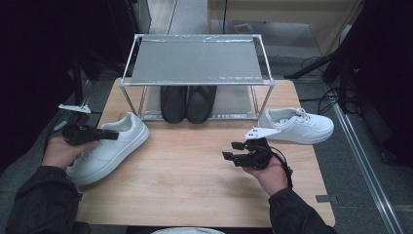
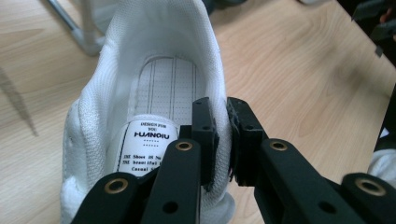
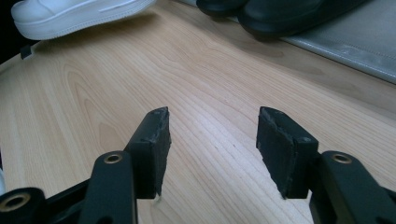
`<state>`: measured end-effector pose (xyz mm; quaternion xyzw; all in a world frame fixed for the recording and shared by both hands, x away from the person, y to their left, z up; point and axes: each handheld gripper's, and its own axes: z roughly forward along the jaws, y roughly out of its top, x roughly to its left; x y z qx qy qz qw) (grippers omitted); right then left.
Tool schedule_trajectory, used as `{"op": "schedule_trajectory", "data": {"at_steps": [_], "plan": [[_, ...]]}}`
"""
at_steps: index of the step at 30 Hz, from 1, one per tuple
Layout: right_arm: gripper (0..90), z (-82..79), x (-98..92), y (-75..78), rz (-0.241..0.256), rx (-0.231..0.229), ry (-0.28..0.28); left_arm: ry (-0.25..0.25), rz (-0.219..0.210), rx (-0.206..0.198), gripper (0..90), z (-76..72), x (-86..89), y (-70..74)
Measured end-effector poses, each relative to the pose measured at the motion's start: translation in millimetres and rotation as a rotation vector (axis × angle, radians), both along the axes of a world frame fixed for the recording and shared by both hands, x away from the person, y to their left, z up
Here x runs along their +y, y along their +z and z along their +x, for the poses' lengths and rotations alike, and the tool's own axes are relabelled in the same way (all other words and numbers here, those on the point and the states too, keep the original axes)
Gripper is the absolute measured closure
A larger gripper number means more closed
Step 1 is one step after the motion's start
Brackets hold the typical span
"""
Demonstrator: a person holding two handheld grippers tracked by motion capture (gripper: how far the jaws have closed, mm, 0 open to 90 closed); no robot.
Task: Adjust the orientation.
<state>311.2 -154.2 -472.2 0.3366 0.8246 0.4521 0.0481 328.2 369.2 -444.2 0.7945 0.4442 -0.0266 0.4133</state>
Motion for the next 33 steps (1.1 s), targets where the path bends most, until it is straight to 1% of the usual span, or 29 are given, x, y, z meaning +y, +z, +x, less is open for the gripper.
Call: {"op": "schedule_trajectory", "data": {"at_steps": [1,3,5,7,10,11,12,14,16,19,21,23,24,26,27,30,33], "plan": [[46.0,0.0,0.0,0.0,0.0,0.0,0.0,0.0,0.0,0.0,83.3,0.0,0.0,0.0],[46.0,0.7,1.8,0.5,0.003,-0.003,0.007,-0.006,-0.007,-0.006,83.3,-2.0,-7.0,2.6],[46.0,1.7,3.6,0.2,0.001,-0.001,0.012,-0.026,-0.022,-0.015,83.3,-4.3,-14.4,5.6],[46.0,2.7,5.1,-0.2,-0.005,0.0,0.016,-0.039,-0.025,-0.021,83.2,-5.6,-20.5,7.8],[45.9,4.2,6.8,-0.3,-0.004,0.003,0.021,-0.059,-0.029,-0.016,83.2,-6.5,-31.3,9.9],[45.9,4.4,7.2,-0.2,-0.005,0.003,0.022,-0.07,-0.039,0.001,83.1,-5.9,-36.7,10.0],[46.0,4.5,7.5,-0.2,-0.001,0.003,0.021,-0.083,-0.042,0.008,83.1,-5.3,-41.1,10.3],[46.3,4.5,7.9,-0.2,0.002,0.004,0.019,-0.096,-0.04,0.007,83.0,-5.3,-51.0,11.8],[46.4,4.0,8.3,-0.2,0.001,0.004,0.02,-0.118,-0.044,-0.003,83.0,-5.4,-61.2,13.7],[46.4,3.5,8.2,0.0,-0.001,-0.001,0.022,-0.152,-0.033,-0.014,82.8,-3.5,-77.2,15.0],[46.3,3.4,8.1,0.0,-0.002,-0.001,0.021,-0.167,-0.022,-0.026,82.8,-1.7,-88.1,14.5],[46.2,2.8,7.7,0.4,-0.002,-0.003,0.02,-0.176,-0.016,-0.029,82.8,1.4,-97.7,13.5],[46.1,2.0,7.6,0.9,0.002,-0.004,0.015,-0.19,-0.019,-0.019,82.9,3.5,-102.4,12.8],[46.0,0.8,7.7,1.6,0.005,-0.011,0.008,-0.197,-0.005,-0.024,82.9,6.4,-111.5,12.2],[46.0,0.5,7.7,1.7,0.008,-0.016,0.005,-0.209,-0.002,-0.018,82.9,8.6,-118.2,11.5],[45.9,-1.2,7.1,2.5,0.018,-0.015,-0.003,-0.234,0.0,-0.017,82.9,13.5,-133.9,10.7],[45.9,-2.2,6.1,2.0,0.013,-0.013,-0.005,-0.263,0.005,-0.015,82.8,16.4,-149.6,11.9]]}}
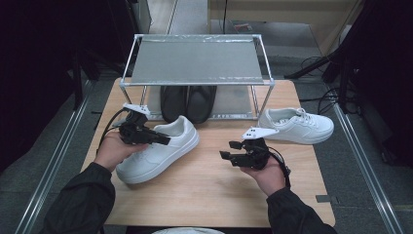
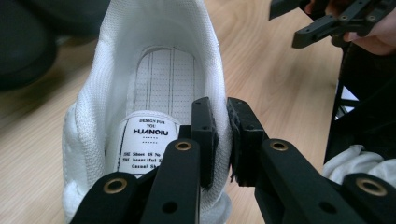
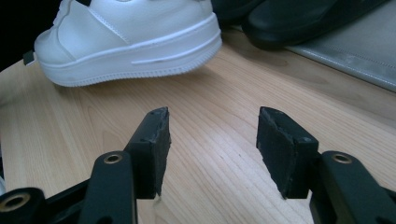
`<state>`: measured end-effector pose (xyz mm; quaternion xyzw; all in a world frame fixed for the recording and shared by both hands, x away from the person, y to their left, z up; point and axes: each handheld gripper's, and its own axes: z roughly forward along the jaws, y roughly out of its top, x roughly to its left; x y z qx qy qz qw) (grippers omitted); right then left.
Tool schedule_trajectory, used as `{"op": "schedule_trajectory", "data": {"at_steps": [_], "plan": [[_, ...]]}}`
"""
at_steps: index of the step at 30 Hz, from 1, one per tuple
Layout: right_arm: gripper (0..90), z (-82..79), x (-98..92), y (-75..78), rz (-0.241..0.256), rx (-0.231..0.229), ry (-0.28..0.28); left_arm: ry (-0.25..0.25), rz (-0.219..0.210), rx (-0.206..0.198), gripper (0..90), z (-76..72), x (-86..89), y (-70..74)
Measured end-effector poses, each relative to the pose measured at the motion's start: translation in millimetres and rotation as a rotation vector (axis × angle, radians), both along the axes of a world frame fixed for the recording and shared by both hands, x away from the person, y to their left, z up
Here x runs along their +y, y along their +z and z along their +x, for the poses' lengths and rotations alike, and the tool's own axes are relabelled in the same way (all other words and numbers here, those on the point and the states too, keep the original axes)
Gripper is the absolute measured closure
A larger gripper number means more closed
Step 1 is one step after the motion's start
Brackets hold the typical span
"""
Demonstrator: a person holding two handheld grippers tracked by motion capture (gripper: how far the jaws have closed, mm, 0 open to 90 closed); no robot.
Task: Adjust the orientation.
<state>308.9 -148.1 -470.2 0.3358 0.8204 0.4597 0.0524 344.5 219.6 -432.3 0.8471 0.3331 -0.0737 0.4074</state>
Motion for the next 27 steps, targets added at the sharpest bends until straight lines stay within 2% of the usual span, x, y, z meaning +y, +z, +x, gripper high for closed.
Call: {"op": "schedule_trajectory", "data": {"at_steps": [4,11,15,18,21,24,27], "plan": [[45.9,-1.7,-2.7,-0.7,0.0,0.003,-0.014,-0.043,-0.001,-0.003,82.8,3.5,-21.3,-0.2],[45.9,-7.1,-10.9,-0.6,-0.002,-0.008,-0.045,-0.09,0.01,-0.018,82.6,8.5,-57.5,-2.2],[45.9,-9.5,-16.2,-1.1,-0.003,-0.006,-0.066,-0.111,0.025,-0.041,82.6,6.9,-80.0,-8.6],[45.9,-11.2,-19.0,-1.4,-0.007,-0.002,-0.076,-0.123,0.033,-0.051,82.6,5.1,-91.3,-11.7],[48.0,-14.6,-22.8,-1.5,-0.027,-0.031,-0.07,-0.131,0.027,-0.045,82.2,6.1,-98.0,-17.9],[48.3,-15.9,-25.6,-1.7,-0.034,-0.038,-0.072,-0.123,0.019,-0.042,82.0,7.2,-101.5,-23.5],[47.6,-16.0,-25.5,-2.1,-0.033,-0.03,-0.075,-0.133,0.039,-0.044,80.7,6.6,-106.5,-27.3]]}}
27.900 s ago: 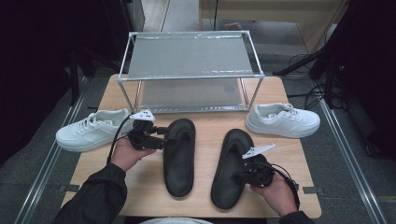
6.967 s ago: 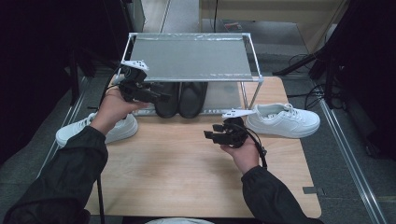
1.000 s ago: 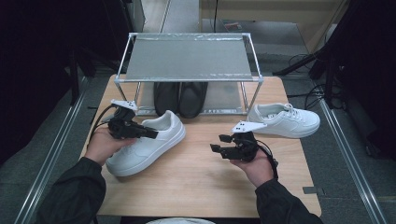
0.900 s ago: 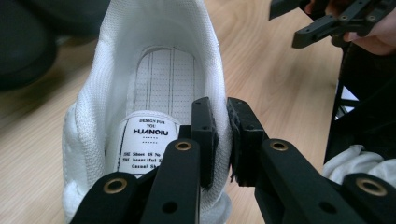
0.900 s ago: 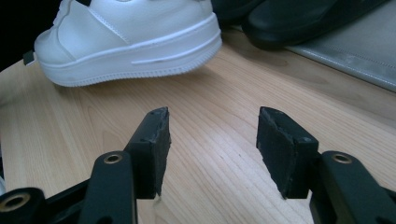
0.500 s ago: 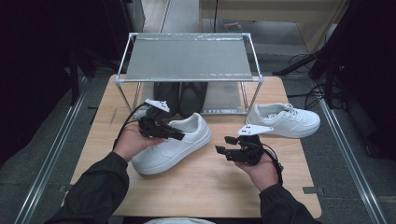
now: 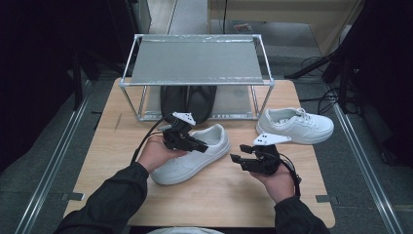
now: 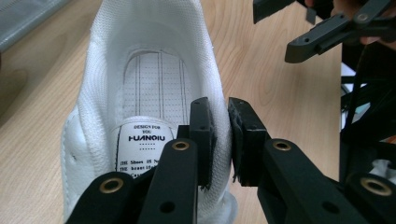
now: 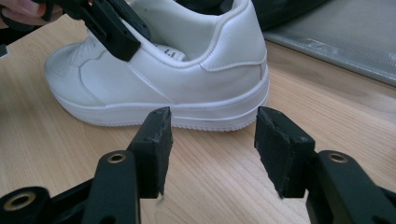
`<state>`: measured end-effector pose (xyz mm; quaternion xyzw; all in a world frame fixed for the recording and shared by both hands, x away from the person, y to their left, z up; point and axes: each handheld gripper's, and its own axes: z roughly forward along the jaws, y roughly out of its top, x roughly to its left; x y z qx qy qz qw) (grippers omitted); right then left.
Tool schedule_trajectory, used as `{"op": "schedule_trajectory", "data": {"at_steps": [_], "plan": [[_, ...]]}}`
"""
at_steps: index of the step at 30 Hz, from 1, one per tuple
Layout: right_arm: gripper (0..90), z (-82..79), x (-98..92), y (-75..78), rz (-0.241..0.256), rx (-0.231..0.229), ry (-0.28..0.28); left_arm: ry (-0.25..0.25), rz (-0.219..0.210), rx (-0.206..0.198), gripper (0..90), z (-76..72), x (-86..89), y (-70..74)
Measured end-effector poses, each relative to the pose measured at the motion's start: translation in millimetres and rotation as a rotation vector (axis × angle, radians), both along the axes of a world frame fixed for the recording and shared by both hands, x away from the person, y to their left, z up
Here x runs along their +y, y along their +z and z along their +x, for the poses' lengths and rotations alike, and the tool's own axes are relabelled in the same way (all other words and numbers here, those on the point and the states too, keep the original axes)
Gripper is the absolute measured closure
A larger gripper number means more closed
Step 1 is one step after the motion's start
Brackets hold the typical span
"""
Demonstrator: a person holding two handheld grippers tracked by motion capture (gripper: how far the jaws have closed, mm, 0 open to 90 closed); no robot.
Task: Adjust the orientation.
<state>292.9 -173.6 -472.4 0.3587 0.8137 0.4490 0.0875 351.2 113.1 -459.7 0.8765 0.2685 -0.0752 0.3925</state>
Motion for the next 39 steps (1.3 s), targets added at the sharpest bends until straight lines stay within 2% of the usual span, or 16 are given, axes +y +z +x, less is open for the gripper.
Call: {"op": "schedule_trajectory", "data": {"at_steps": [3,7,10,12,13,15,17,19,23,26,27,29,32,35,38,39], "plan": [[47.8,0.5,1.1,-0.7,-0.002,0.005,0.004,-0.005,0.012,0.008,79.5,-0.1,-4.2,-4.9],[49.8,-0.7,2.2,-0.6,-0.011,-0.018,0.029,0.012,-0.006,0.018,78.3,0.4,-2.9,-6.7],[49.4,-0.4,2.5,-1.0,-0.012,-0.011,0.031,0.021,0.003,0.013,71.8,1.0,-1.2,-6.5],[48.7,0.4,2.9,-1.4,-0.007,0.002,0.023,0.011,0.006,0.004,70.5,-0.7,-0.1,-4.3],[48.8,0.6,3.0,-1.4,-0.005,0.003,0.023,0.007,0.003,-0.017,70.8,-3.4,0.6,-1.6],[49.7,0.7,3.5,-1.4,-0.008,-0.007,0.033,0.009,-0.009,-0.034,69.7,-6.0,2.4,3.1],[49.9,0.2,4.4,-1.1,-0.011,-0.009,0.036,0.017,-0.022,-0.038,66.6,-8.4,6.5,8.7],[49.9,0.5,4.9,-1.1,-0.009,-0.007,0.037,0.024,-0.017,-0.042,65.9,-10.6,10.2,12.3],[49.9,2.6,6.1,-1.0,0.006,0.019,0.033,0.05,-0.031,-0.046,64.9,-17.7,20.5,16.9],[55.8,3.9,8.9,-0.3,0.001,0.004,0.056,0.066,-0.037,-0.066,68.4,-24.6,28.8,19.0],[58.5,4.8,9.9,-0.4,-0.002,0.001,0.066,0.087,-0.043,-0.072,70.9,-28.3,32.6,20.3],[62.9,6.3,12.5,-0.2,0.014,0.022,0.078,0.111,-0.052,-0.057,77.5,-32.9,37.6,21.9],[69.2,9.6,17.5,1.5,0.037,0.042,0.093,0.136,-0.036,-0.073,84.6,-41.9,44.2,22.1],[77.2,13.4,25.5,3.1,0.028,0.043,0.112,0.144,-0.045,-0.042,90.0,-50.0,49.4,17.1],[87.6,18.8,33.4,3.0,0.025,0.091,0.114,0.149,-0.039,-0.015,90.0,-54.3,51.1,9.3],[89.4,20.5,35.4,2.8,0.018,0.094,0.116,0.163,-0.033,-0.015,90.0,-56.0,51.7,5.2]]}}
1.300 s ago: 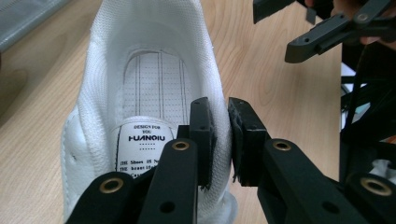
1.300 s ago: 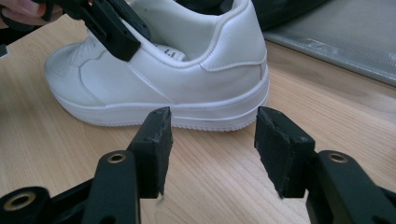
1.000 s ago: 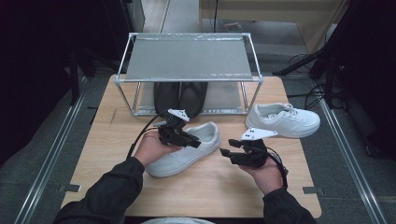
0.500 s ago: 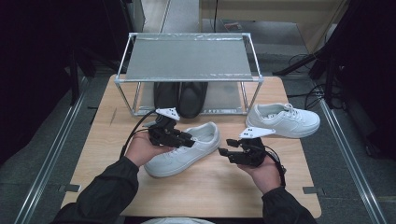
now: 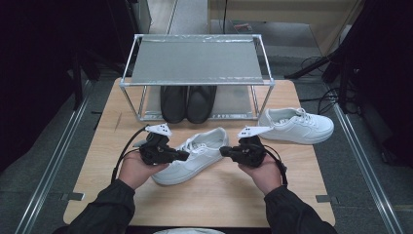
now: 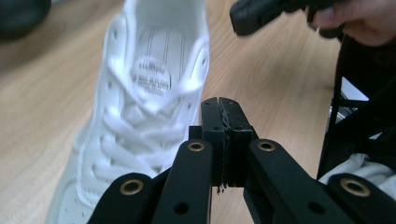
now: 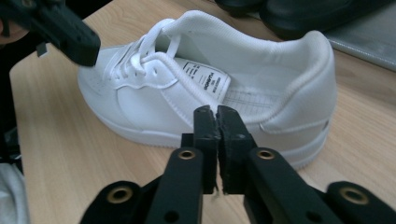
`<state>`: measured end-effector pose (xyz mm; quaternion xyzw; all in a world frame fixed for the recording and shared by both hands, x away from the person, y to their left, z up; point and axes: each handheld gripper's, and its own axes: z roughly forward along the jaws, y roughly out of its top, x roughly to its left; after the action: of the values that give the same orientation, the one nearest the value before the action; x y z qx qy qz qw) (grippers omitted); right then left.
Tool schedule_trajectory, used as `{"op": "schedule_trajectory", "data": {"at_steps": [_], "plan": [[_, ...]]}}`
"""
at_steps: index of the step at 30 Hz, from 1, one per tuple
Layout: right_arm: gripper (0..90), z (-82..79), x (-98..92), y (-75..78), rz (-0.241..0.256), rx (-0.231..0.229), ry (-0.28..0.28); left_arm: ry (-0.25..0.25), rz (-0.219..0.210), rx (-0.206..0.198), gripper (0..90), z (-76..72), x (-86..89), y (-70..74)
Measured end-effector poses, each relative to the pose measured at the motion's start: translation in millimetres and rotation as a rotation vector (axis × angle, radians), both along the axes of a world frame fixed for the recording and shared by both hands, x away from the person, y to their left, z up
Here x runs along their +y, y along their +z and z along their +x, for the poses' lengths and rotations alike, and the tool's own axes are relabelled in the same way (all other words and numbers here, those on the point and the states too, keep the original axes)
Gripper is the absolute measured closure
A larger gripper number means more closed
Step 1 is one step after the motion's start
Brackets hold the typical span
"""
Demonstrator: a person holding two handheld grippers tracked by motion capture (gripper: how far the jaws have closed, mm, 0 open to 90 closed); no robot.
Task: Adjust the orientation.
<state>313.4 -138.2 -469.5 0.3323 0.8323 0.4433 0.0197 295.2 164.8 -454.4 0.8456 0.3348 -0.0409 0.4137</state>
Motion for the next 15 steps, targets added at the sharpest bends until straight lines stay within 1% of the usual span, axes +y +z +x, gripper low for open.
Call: {"op": "schedule_trajectory", "data": {"at_steps": [1,2,4,6,7,9,10,12,13,14,15], "plan": [[90.0,2.3,3.6,-0.2,-0.006,-0.008,0.007,0.008,0.002,0.002,90.0,-0.9,0.7,-3.1],[90.0,4.1,6.0,0.3,-0.013,-0.019,0.014,0.009,0.014,0.0,90.0,-1.8,0.9,-5.8],[90.0,8.1,10.6,2.3,-0.01,-0.047,0.018,0.011,0.032,-0.008,90.0,-5.8,0.6,-9.7],[90.0,10.8,12.6,2.9,-0.005,-0.067,0.017,0.017,0.038,-0.025,90.0,-9.6,0.1,-12.2],[90.0,12.7,14.0,2.8,-0.003,-0.071,0.014,0.014,0.049,-0.032,90.0,-11.4,0.3,-14.7],[90.0,17.1,17.3,0.7,-0.004,-0.058,0.013,0.022,0.061,-0.033,90.0,-13.8,0.6,-19.5],[90.0,19.2,19.0,-1.0,-0.009,-0.058,0.018,0.025,0.069,-0.028,90.0,-15.1,0.4,-24.0],[90.0,22.3,22.2,-4.0,-0.019,-0.054,0.017,0.026,0.107,-0.033,90.0,-15.7,-0.3,-29.3],[90.0,23.6,23.9,-5.4,-0.025,-0.053,0.015,0.022,0.091,-0.029,90.0,-15.2,0.5,-31.0],[90.0,25.1,25.8,-6.9,-0.029,-0.055,0.014,0.028,0.082,-0.017,90.0,-14.2,1.4,-31.4],[89.9,26.5,28.5,-8.8,-0.039,-0.052,0.014,0.028,0.082,-0.021,90.0,-14.4,1.7,-32.0]]}}
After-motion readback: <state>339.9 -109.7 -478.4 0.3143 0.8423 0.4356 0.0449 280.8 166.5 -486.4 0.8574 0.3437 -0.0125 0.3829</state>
